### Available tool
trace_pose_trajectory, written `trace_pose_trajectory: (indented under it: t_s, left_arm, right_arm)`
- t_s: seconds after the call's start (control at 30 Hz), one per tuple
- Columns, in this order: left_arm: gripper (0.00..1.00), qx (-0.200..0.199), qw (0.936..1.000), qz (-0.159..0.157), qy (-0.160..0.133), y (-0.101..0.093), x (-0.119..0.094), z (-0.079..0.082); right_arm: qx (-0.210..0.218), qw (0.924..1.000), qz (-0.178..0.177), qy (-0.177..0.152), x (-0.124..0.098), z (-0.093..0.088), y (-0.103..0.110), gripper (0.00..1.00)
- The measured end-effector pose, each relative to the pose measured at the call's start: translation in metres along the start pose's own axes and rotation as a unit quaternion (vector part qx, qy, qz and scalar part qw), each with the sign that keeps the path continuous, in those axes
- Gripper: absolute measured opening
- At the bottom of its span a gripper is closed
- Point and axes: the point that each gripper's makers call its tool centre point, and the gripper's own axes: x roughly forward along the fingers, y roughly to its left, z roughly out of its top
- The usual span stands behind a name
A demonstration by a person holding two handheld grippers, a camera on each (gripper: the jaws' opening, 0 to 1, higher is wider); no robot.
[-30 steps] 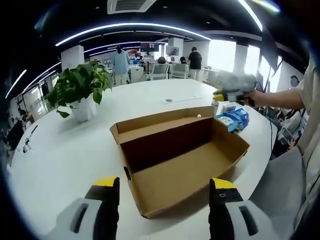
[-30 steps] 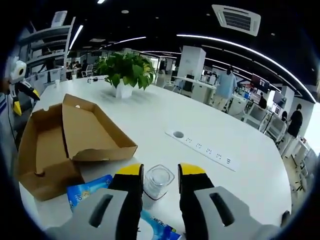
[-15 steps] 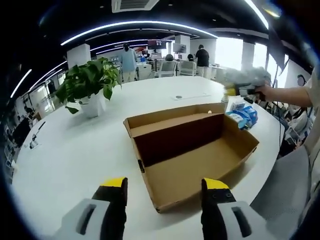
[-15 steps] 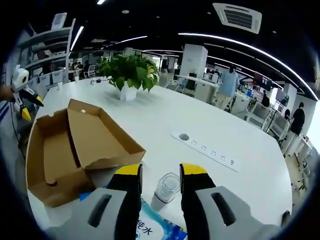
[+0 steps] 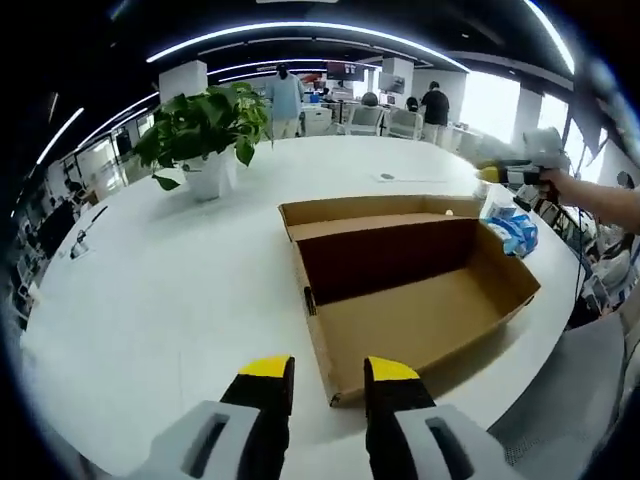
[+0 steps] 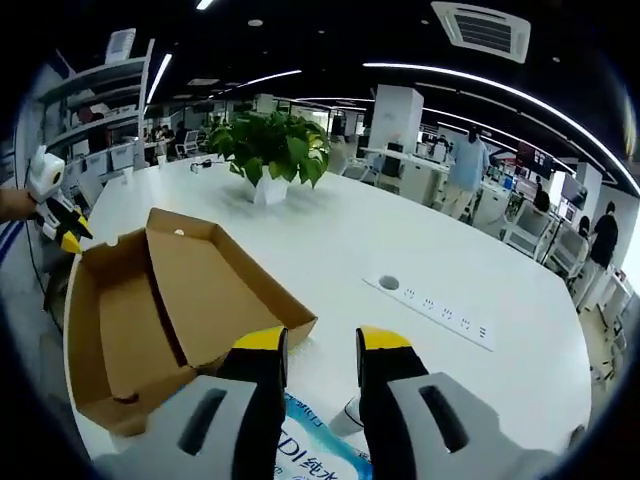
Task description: Operate the shoe box by opening the lid, removing the specified soft item, and placing it in the target area until the item is outside and the box remains undamaged.
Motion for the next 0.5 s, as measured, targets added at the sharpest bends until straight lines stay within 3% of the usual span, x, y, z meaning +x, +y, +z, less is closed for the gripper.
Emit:
trace_pose_trajectory:
  t_s: [0.5]
  left_arm:
    - [0.06, -0.048, 0.9984, -0.002, 0.031, -0.001, 0.012, -0.012]
  right_arm:
    - [0.051, 0.9978, 0.019, 0.037, 0.027, -0.003, 0.019, 0.22]
